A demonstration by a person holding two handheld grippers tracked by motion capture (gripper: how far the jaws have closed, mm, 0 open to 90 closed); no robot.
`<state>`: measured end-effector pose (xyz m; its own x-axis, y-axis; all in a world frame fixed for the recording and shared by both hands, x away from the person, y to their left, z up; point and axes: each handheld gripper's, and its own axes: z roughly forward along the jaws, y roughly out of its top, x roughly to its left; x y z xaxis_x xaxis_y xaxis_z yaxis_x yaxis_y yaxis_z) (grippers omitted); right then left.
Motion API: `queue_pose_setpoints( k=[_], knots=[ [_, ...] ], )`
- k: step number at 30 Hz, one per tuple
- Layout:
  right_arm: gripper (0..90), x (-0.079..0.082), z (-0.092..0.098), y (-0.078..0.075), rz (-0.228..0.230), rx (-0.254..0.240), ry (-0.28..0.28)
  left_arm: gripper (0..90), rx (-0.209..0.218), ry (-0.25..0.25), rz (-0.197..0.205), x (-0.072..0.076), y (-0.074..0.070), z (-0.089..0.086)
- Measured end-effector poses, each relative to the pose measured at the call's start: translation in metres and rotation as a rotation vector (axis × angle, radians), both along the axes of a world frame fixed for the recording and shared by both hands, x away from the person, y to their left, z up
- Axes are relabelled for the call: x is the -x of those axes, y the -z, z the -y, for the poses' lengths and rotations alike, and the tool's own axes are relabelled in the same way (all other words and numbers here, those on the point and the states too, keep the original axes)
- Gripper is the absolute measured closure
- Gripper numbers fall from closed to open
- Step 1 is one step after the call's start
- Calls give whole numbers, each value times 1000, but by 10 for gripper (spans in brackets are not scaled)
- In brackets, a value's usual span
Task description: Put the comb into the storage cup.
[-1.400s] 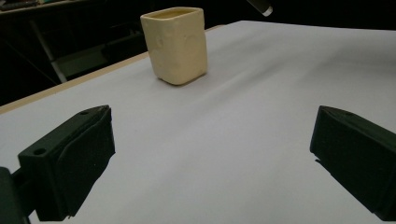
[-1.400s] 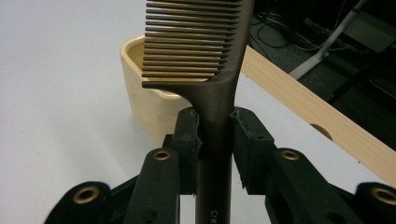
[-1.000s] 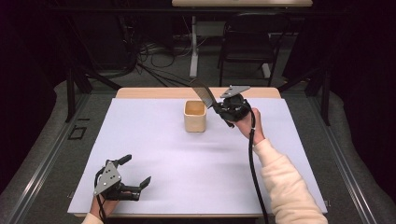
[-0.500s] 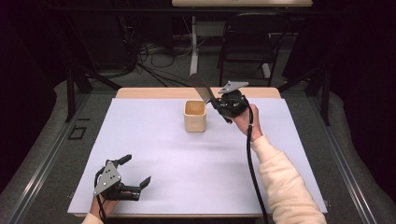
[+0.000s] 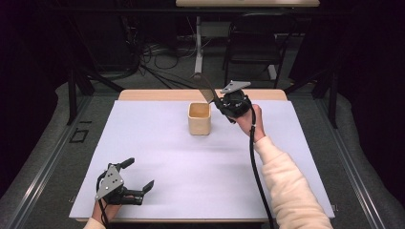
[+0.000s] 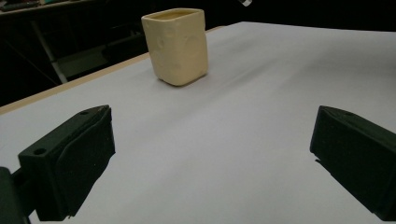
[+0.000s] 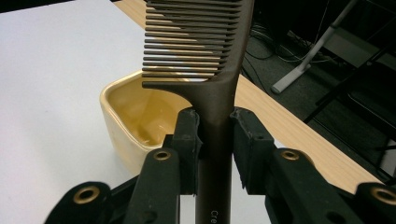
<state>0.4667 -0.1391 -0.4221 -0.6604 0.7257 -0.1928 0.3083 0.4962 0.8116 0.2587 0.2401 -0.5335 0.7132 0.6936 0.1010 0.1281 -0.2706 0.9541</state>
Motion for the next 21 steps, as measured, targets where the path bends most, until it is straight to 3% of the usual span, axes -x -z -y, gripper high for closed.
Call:
queue_pose_setpoints(
  k=[21],
  knots=[
    [724,-5,-13,-2,40,2,-1,0,6,2,3,0,0,0]
  ],
)
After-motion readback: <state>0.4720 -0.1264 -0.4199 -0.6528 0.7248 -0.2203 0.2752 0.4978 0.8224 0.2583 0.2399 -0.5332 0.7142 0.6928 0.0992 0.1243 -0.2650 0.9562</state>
